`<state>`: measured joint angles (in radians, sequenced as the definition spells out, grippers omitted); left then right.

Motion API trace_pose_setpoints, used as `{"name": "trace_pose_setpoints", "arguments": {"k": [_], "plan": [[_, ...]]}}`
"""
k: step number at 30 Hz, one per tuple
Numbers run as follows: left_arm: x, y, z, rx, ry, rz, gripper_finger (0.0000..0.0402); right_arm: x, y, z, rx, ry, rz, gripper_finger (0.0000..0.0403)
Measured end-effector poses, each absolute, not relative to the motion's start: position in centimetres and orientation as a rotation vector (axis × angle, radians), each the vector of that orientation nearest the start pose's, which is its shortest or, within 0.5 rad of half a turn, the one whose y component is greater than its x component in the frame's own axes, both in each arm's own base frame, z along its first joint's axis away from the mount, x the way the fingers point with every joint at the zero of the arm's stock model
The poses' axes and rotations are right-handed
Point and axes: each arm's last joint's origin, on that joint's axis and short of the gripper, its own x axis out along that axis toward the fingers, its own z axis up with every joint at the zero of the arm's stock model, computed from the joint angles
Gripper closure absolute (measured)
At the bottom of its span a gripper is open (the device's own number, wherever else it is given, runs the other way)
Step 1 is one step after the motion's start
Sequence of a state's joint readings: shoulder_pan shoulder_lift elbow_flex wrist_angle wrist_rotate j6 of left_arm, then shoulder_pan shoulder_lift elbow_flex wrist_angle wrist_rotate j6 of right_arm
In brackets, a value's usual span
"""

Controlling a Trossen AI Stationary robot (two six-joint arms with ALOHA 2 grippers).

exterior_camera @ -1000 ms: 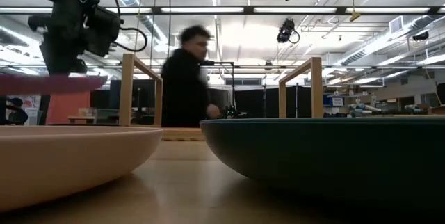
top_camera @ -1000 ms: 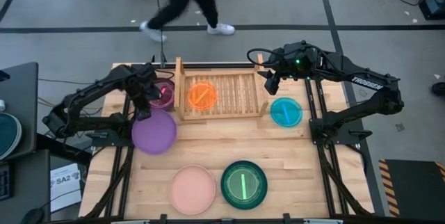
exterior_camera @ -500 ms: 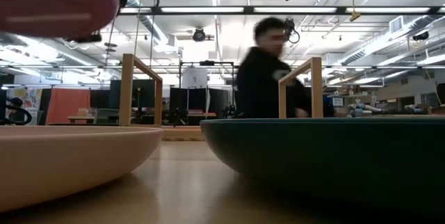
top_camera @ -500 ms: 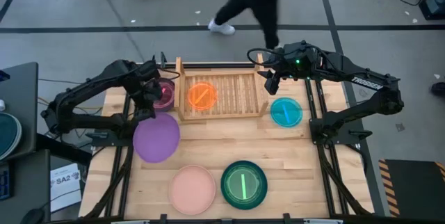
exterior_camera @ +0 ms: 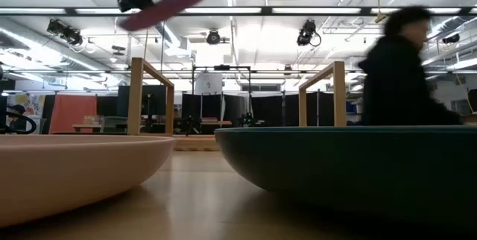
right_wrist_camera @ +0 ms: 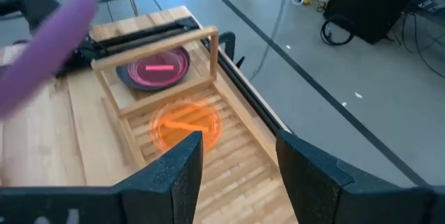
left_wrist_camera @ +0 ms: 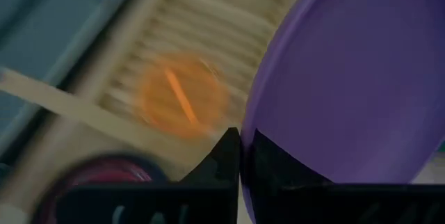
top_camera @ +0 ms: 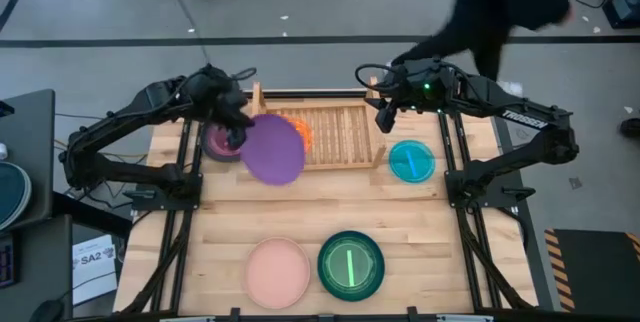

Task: Place and stack plates onto a shelf
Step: Put the large purple plate on the shelf

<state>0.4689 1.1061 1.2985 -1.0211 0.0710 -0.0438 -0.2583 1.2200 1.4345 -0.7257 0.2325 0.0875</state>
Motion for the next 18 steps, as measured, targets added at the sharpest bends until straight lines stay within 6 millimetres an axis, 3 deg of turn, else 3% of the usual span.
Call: {"name": "trace_pose_setpoints", "arguments": {"k": [9,14,18], "plan": [[18.7,10.3,38.7,-0.213,0.587,0.732,0.0385,25.9,-7.5,40.6,0.091,0.463,-0.502,0.0214],[19.1,11.0,38.4,-0.183,0.593,0.892,0.0385,27.7,-8.0,40.0,0.090,0.426,-0.502,0.0214],[19.8,11.5,38.0,-0.174,0.594,0.922,0.0385,29.4,-8.5,39.5,0.089,0.377,-0.501,0.0214]]}}
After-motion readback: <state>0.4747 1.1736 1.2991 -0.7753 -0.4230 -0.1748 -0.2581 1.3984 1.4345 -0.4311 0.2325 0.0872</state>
